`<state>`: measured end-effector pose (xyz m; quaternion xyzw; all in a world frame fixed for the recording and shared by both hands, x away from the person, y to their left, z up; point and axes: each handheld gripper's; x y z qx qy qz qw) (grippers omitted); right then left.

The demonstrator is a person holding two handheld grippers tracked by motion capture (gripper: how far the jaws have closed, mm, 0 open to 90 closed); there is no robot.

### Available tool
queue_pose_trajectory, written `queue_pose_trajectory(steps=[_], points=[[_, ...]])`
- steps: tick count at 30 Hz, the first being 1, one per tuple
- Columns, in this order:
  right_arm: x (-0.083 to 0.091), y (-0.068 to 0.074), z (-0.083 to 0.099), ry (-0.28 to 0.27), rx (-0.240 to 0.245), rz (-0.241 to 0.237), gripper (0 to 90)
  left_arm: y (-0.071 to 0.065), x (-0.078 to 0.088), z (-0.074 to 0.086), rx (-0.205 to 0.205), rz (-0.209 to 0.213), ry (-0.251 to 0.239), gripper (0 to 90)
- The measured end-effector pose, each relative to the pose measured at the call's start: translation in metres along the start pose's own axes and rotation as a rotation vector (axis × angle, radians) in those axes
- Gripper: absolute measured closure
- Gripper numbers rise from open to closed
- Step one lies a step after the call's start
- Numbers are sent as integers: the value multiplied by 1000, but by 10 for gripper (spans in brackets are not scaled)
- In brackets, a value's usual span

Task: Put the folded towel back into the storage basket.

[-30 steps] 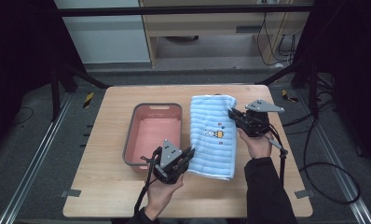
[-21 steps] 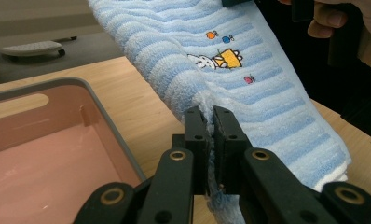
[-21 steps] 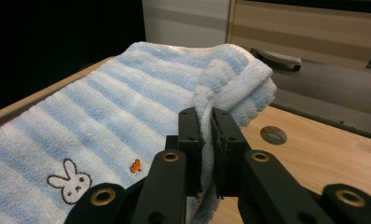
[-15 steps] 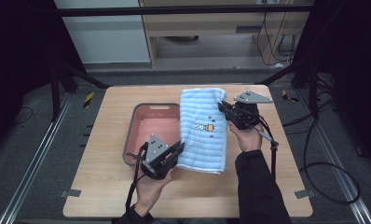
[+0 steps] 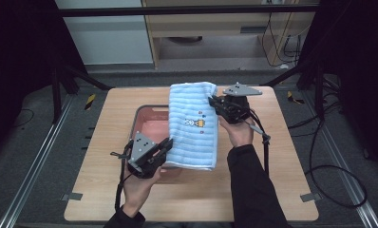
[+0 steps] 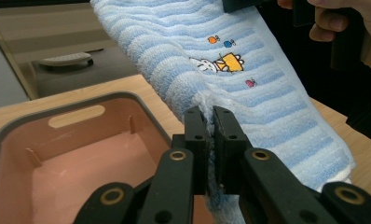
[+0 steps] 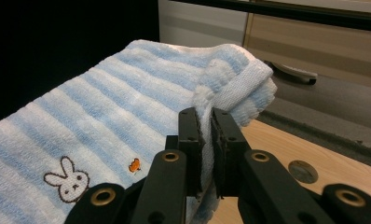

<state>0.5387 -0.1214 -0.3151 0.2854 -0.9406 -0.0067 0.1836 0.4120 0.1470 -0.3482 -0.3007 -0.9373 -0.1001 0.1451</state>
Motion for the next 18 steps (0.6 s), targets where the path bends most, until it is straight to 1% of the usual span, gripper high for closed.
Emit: queue_pose_trajectory(steps=[3, 6, 12, 18], points=[[-6, 5, -3, -1, 9, -8, 835, 5, 5, -1, -13, -15, -2, 849], [-12, 11, -6, 0, 7, -18, 836, 11, 9, -1, -9, -30, -3, 849], [-25, 22, -13, -3, 21, -38, 836, 21, 16, 0, -6, -56, -4, 849], [-40, 30, -17, 3, 17, -53, 836, 33, 19, 3, 4, -80, 4, 849]])
Point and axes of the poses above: each handheld gripper's, and its own axes: x roughly backward along the jaws, z roughly out of its underside, y roughly to its left, and after that the axes turned 7 degrees about -x, right-handed
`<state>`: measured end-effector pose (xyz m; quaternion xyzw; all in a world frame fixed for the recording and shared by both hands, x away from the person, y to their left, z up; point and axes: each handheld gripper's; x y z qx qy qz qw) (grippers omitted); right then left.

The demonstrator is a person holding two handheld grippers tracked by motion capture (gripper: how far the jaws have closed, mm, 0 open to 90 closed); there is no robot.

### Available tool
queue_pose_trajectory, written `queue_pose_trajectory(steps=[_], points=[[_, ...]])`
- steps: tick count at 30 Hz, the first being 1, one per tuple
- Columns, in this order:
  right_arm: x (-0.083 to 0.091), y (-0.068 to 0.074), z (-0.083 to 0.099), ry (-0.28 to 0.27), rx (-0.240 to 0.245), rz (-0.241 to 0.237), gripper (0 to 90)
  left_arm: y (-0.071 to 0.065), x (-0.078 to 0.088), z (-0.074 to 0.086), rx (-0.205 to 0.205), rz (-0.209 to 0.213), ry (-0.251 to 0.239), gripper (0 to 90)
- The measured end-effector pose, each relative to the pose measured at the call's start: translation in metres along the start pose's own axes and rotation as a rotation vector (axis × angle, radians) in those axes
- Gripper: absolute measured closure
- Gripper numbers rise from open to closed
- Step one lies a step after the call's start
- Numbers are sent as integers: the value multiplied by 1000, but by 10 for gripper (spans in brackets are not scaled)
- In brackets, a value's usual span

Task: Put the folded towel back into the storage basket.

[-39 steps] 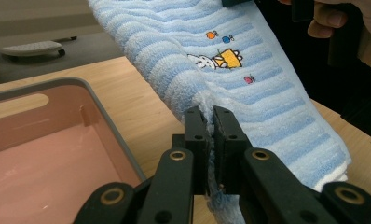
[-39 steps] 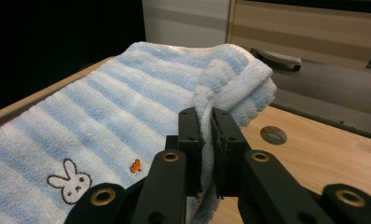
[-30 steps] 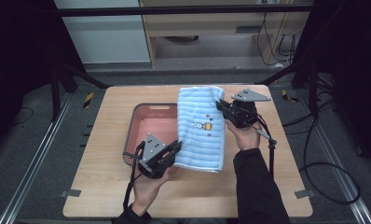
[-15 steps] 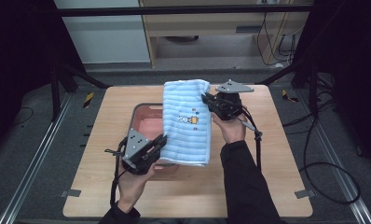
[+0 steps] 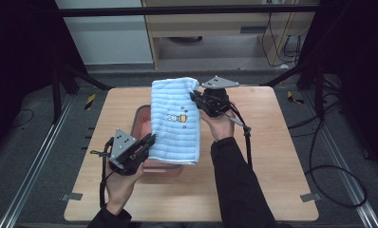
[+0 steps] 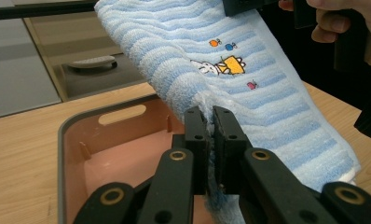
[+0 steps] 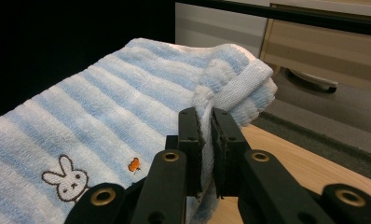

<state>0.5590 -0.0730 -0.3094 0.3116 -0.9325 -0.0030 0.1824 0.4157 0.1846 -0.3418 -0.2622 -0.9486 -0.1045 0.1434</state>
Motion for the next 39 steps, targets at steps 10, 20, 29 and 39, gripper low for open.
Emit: queue_pose_trajectory(steps=[10, 20, 29, 39], points=[[-24, 8, 1, 17, -4, -17, 836, 18, 0, 11, 22, -28, 19, 849], [-45, 16, 2, 30, -1, -26, 836, 32, -4, 21, 44, -50, 32, 849], [-66, 18, 11, 56, -2, -31, 836, 43, -12, 33, 64, -61, 61, 849], [-83, 18, 22, 83, 0, -33, 835, 49, -20, 44, 69, -76, 97, 849]])
Point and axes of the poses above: each handheld gripper's, and its own axes: x roughly backward along the jaws, z roughly out of its underside, y roughly to its left, and after that the axes turned 7 degrees about -x, right-handed
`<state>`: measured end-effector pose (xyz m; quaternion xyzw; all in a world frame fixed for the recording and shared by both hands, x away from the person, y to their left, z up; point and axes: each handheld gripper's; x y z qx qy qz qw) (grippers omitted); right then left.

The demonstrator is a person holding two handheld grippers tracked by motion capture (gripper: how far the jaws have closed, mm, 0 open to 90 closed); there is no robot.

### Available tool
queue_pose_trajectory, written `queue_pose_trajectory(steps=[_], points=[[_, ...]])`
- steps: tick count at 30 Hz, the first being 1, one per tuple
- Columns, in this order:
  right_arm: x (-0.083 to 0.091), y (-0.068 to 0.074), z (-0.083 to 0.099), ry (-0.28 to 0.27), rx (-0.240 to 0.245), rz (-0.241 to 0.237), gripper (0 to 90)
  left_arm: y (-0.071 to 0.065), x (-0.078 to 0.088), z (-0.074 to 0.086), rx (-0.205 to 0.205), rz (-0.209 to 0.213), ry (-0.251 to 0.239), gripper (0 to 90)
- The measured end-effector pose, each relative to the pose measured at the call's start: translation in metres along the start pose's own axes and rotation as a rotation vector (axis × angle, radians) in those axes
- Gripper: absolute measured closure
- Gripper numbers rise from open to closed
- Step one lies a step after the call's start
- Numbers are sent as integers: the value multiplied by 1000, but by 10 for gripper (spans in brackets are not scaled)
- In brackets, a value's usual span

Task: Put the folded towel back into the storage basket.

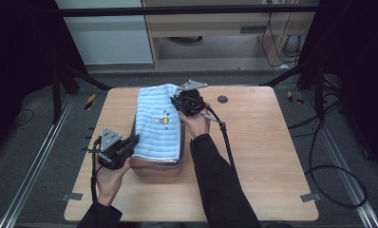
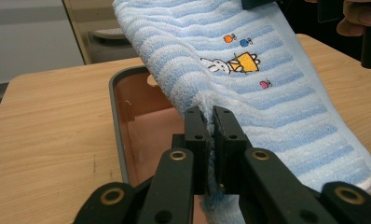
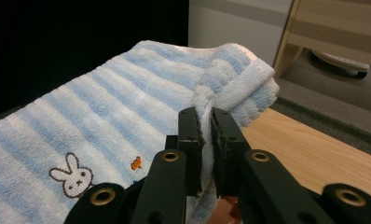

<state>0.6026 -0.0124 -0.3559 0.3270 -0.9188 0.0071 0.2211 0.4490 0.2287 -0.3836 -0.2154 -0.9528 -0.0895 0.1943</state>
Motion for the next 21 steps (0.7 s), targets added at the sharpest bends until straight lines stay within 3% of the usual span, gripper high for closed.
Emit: queue_pose_trajectory(steps=[1, 2, 9, 21], points=[[-1, 0, 1, 2, 1, 2, 835, 0, -1, 1, -2, 0, 3, 849], [-3, 0, 2, 4, 3, 2, 835, -2, -1, 3, 31, 16, 21, 849], [-10, -4, 12, 23, -8, 5, 835, -1, -8, 8, -7, 3, 47, 849], [-18, -5, 28, 56, -10, 4, 834, -2, -15, 20, -26, -1, 89, 848]])
Point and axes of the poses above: each handheld gripper's, and its own axes: x roughly backward along the jaws, z roughly out of its underside, y roughly to its left, and after that the axes turned 7 degrees about -x, right-handed
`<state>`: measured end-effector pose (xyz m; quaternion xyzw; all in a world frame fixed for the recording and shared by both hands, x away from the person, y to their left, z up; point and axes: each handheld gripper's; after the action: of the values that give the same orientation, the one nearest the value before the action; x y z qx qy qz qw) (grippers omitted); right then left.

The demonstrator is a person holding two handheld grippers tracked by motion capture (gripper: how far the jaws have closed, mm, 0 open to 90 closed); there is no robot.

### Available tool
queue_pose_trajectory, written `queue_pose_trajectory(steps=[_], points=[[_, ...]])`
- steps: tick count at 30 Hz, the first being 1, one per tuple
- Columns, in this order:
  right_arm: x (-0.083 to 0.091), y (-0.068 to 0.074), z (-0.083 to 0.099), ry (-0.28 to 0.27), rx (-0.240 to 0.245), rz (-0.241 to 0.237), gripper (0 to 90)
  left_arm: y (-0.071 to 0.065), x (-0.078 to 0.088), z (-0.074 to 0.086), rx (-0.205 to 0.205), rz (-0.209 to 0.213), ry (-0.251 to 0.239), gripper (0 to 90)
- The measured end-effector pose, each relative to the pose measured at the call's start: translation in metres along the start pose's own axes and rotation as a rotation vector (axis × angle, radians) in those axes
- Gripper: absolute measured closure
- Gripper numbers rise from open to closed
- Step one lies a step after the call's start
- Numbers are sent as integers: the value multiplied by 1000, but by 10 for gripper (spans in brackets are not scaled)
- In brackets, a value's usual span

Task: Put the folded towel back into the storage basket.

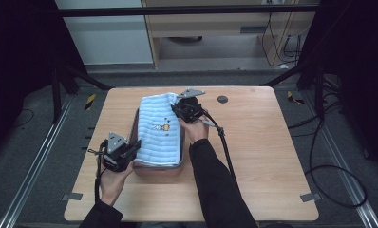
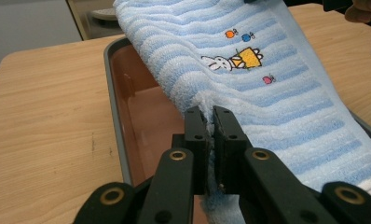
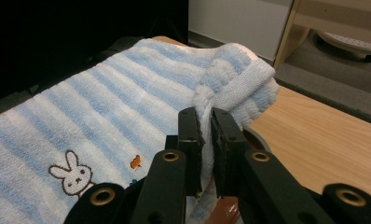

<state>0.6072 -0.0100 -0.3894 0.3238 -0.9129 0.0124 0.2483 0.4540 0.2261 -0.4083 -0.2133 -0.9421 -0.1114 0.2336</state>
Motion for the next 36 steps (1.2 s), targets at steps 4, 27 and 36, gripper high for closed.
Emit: queue_pose_trajectory(steps=[4, 27, 36], points=[[-3, -1, 5, 12, -1, 3, 834, 0, -6, 5, -6, -4, 24, 848], [-20, -5, 31, 112, -13, 38, 693, 0, -15, 17, -7, -21, 78, 662], [16, -14, 23, 15, -21, 63, 541, 8, 3, 7, 22, -41, -9, 544]])
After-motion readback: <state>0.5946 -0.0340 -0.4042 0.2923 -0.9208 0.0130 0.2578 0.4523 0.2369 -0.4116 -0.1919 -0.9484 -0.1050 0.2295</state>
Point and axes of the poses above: each handheld gripper's, and its own axes: x roughly backward along the jaws, z roughly out of its underside, y roughly to its left, and after that the axes turned 7 degrees about -x, right-handed
